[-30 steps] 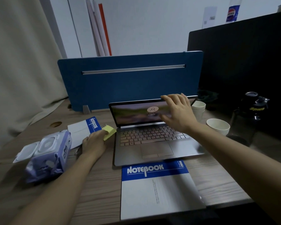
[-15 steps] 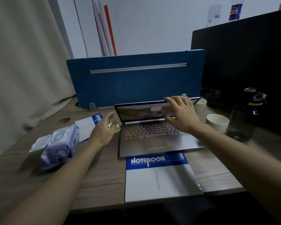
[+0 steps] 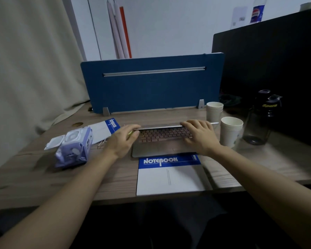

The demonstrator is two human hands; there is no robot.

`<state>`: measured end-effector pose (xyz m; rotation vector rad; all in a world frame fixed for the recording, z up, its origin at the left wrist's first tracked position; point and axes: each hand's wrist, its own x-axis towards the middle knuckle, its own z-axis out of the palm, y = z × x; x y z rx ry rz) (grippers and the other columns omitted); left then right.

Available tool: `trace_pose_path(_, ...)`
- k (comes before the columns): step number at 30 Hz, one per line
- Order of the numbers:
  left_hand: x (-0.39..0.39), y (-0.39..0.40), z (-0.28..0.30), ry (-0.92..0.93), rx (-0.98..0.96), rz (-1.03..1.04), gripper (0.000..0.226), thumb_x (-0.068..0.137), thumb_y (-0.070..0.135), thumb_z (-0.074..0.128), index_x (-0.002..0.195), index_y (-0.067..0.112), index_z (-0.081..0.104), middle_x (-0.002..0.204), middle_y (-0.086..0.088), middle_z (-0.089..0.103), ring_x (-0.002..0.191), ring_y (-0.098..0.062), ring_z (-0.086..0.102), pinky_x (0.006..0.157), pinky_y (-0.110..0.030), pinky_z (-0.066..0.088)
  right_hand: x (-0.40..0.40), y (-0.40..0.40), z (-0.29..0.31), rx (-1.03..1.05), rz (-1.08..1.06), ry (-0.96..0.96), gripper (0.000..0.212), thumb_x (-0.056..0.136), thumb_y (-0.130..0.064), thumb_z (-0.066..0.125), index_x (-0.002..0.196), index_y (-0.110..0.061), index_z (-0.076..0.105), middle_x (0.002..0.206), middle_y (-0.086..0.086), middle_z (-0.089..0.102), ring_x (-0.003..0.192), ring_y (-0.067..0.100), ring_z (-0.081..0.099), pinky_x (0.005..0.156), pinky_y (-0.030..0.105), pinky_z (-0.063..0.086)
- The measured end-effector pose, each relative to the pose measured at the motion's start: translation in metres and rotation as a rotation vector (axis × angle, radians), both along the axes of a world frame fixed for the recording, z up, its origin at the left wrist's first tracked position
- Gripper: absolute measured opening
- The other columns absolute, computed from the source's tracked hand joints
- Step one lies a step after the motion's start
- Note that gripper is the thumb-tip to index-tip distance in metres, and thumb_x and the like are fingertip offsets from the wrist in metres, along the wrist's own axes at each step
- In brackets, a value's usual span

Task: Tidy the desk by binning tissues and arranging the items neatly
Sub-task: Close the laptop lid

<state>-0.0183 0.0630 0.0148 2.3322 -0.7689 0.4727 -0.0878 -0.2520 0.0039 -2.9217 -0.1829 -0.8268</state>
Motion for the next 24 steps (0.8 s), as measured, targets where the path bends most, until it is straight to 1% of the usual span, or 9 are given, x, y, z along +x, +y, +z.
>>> trace_pose_path(2,-0.009,-0.008,-0.009,-0.019,0.113,-0.017,0.045,0.096,0.055,0.037,0.132,0.034,0.055,0.136,0.007,0.057,0.125,-0.013,0.051,0.100,-0.036,0.043,-0.007,0.000,-0.013,0.004,0.022,0.051,0.054,0.089,-0.048,0.044,0.141,-0.035,0.039,0.142,-0.003,0.047,0.133,0.023,0.037,0.111,0.041,0.022)
trace_pose_path(4,-0.015,-0.015,-0.021,-0.004,0.225,-0.018,0.047,0.097,0.055,0.039,0.138,0.035,0.048,0.146,0.009,0.049,0.135,-0.014,0.040,0.108,-0.040,0.033,-0.014,0.000,-0.023,0.037,0.043,0.100,0.050,0.094,-0.048,0.043,0.142,-0.037,0.040,0.143,-0.004,0.045,0.134,0.022,0.035,0.111,0.042,0.022)
trace_pose_path(6,-0.019,-0.021,-0.031,0.052,0.270,-0.009,0.049,0.097,0.054,0.043,0.143,0.037,0.042,0.153,0.010,0.039,0.143,-0.014,0.028,0.114,-0.044,0.024,-0.019,-0.003,-0.031,0.058,0.057,0.145,0.047,0.096,-0.049,0.042,0.142,-0.038,0.041,0.144,-0.004,0.044,0.135,0.022,0.035,0.111,0.042,0.023)
trace_pose_path(9,-0.021,-0.023,-0.038,0.118,0.307,-0.001,0.052,0.097,0.053,0.044,0.147,0.040,0.037,0.157,0.012,0.031,0.146,-0.013,0.021,0.116,-0.044,0.020,-0.021,-0.006,-0.037,0.070,0.075,0.198,0.044,0.098,-0.043,0.045,0.141,-0.037,0.044,0.144,-0.003,0.045,0.133,0.024,0.038,0.110,0.041,0.028)
trace_pose_path(13,-0.020,-0.021,-0.045,0.151,0.406,0.020,0.053,0.098,0.044,0.048,0.149,0.039,0.033,0.158,0.011,0.029,0.147,-0.016,0.021,0.118,-0.045,0.021,-0.019,-0.014,-0.046,0.166,0.105,0.227,0.038,0.095,-0.025,0.059,0.132,-0.027,0.059,0.137,0.005,0.053,0.127,0.028,0.046,0.108,0.042,0.034)
trace_pose_path(15,-0.018,-0.020,-0.047,0.155,0.398,0.037,0.052,0.098,0.042,0.049,0.148,0.038,0.034,0.158,0.010,0.030,0.147,-0.016,0.022,0.118,-0.046,0.021,-0.017,-0.018,-0.049,0.251,0.114,0.199,0.034,0.092,-0.018,0.062,0.125,-0.022,0.066,0.131,0.006,0.058,0.121,0.027,0.050,0.106,0.043,0.038)
trace_pose_path(18,-0.015,-0.018,-0.048,0.194,0.370,0.032,0.053,0.098,0.041,0.050,0.148,0.039,0.034,0.158,0.011,0.029,0.147,-0.017,0.020,0.117,-0.048,0.023,-0.009,-0.023,-0.050,0.294,0.132,0.141,0.025,0.086,-0.009,0.068,0.109,-0.017,0.073,0.116,0.008,0.064,0.109,0.029,0.057,0.099,0.039,0.042)
trace_pose_path(20,-0.011,-0.017,-0.048,0.216,0.330,0.046,0.052,0.097,0.042,0.051,0.147,0.039,0.036,0.157,0.012,0.030,0.146,-0.018,0.024,0.116,-0.048,0.027,-0.002,-0.024,-0.051,0.281,0.133,0.119,0.023,0.085,-0.007,0.068,0.105,-0.016,0.074,0.114,0.008,0.065,0.106,0.029,0.058,0.098,0.038,0.043)
trace_pose_path(24,0.006,-0.021,-0.047,0.224,0.265,0.108,0.049,0.098,0.043,0.051,0.145,0.037,0.041,0.156,0.013,0.034,0.140,-0.019,0.035,0.112,-0.047,0.034,0.019,-0.021,-0.052,0.270,0.104,0.117,0.022,0.087,-0.010,0.066,0.106,-0.019,0.073,0.118,0.006,0.064,0.108,0.029,0.054,0.097,0.039,0.043)
